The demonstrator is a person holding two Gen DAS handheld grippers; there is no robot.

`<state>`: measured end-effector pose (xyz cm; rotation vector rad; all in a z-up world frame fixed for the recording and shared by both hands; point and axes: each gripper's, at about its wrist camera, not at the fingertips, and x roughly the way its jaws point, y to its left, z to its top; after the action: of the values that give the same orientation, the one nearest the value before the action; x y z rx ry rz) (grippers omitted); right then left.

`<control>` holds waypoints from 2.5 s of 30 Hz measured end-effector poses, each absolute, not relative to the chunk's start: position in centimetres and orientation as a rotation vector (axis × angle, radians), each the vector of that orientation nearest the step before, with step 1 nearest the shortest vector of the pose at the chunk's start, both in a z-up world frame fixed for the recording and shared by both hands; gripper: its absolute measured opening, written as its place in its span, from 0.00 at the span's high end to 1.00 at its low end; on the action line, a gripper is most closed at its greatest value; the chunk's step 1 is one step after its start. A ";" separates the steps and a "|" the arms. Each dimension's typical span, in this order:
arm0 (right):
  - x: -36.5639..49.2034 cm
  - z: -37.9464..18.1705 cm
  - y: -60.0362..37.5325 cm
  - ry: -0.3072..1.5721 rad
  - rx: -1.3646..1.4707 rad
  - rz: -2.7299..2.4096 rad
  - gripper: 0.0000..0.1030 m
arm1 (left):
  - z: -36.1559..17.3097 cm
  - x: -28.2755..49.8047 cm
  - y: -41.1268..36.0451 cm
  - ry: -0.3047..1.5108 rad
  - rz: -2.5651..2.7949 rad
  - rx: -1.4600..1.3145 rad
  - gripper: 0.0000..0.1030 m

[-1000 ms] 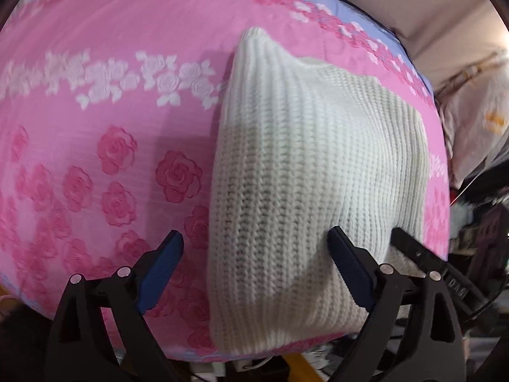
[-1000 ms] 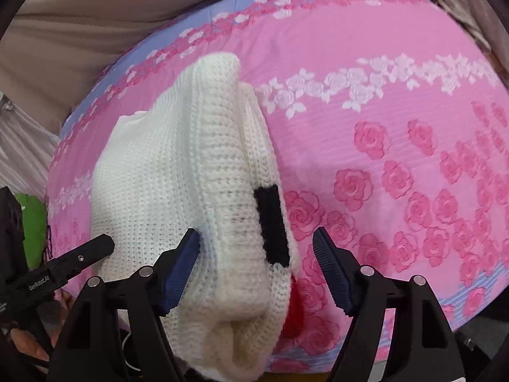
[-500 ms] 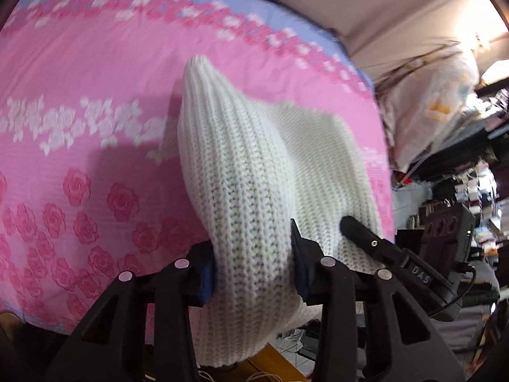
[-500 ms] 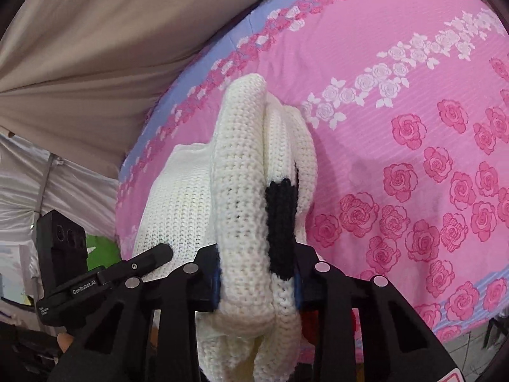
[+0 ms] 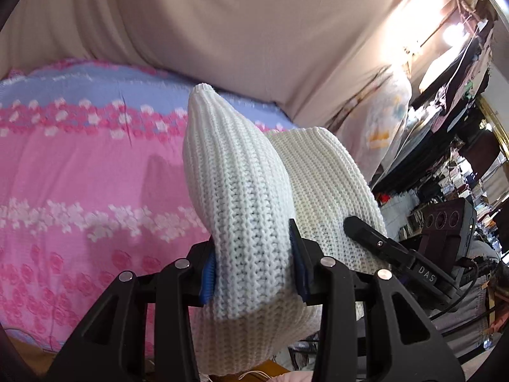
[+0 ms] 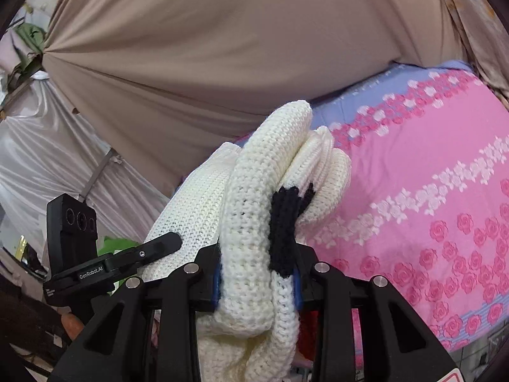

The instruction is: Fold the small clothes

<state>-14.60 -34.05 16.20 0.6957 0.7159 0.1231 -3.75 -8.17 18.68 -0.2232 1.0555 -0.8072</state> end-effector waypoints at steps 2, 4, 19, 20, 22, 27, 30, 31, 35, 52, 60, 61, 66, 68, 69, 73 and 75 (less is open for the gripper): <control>-13.6 17.2 -32.3 0.689 0.666 0.154 0.70 | 19.7 -3.4 -6.3 1.010 -0.786 -0.214 0.64; -12.5 17.5 -30.5 0.685 0.626 0.185 0.70 | 19.4 -2.9 -4.6 0.989 -0.751 -0.196 0.63; -6.7 1.4 -23.6 1.078 0.487 0.077 0.34 | 0.6 -1.2 3.4 1.253 -0.360 -0.161 0.29; -6.2 0.8 -23.6 1.092 0.488 0.070 0.34 | 0.4 -1.0 3.2 1.249 -0.360 -0.147 0.28; -5.0 -0.8 -23.7 1.125 0.524 0.066 0.33 | 0.0 -0.5 2.6 1.251 -0.358 -0.132 0.28; -1.6 -5.1 -23.7 1.196 0.631 0.064 0.28 | -0.7 0.6 1.3 1.255 -0.347 -0.081 0.28; -0.3 -7.1 -23.5 1.227 0.706 0.100 0.30 | -1.6 1.1 1.3 1.273 -0.326 -0.068 0.28; -0.1 -7.7 -23.7 1.221 0.746 0.100 0.41 | -2.0 1.3 1.4 1.286 -0.317 -0.074 0.28; 0.0 -5.2 -23.1 1.159 0.721 0.122 0.65 | -2.3 1.5 1.9 1.311 -0.302 -0.132 0.28; -4.0 1.1 -23.3 1.075 0.439 0.026 0.60 | -2.4 0.0 -1.3 1.266 -0.271 0.107 0.21; -3.8 -5.7 -24.1 1.256 0.598 0.029 0.43 | -2.7 0.4 -1.8 1.275 -0.255 0.115 0.17; -3.9 -5.7 -24.2 1.256 0.596 0.031 0.40 | -2.9 0.5 -1.7 1.277 -0.253 0.105 0.16; -3.2 -7.3 -24.6 1.272 0.682 0.072 0.41 | -4.1 2.1 -1.0 1.344 -0.363 -0.055 0.29; -3.3 -6.9 -24.6 1.253 0.716 0.091 0.64 | -2.9 2.6 -0.7 1.344 -0.394 -0.060 0.47; -3.5 -5.9 -24.6 1.227 0.727 0.098 0.66 | -2.1 2.8 -0.5 1.336 -0.415 -0.069 0.55; -5.4 0.0 -24.2 1.080 0.637 0.111 0.72 | 0.5 2.5 -0.4 1.292 -0.496 -0.067 0.59; -5.9 -0.4 -24.0 1.093 0.537 0.069 0.67 | -1.0 2.0 -1.5 1.309 -0.441 0.043 0.56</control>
<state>-5.89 -24.00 -0.45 0.5372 1.0929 0.0694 2.01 -1.49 -1.02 0.0428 1.3091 -0.4411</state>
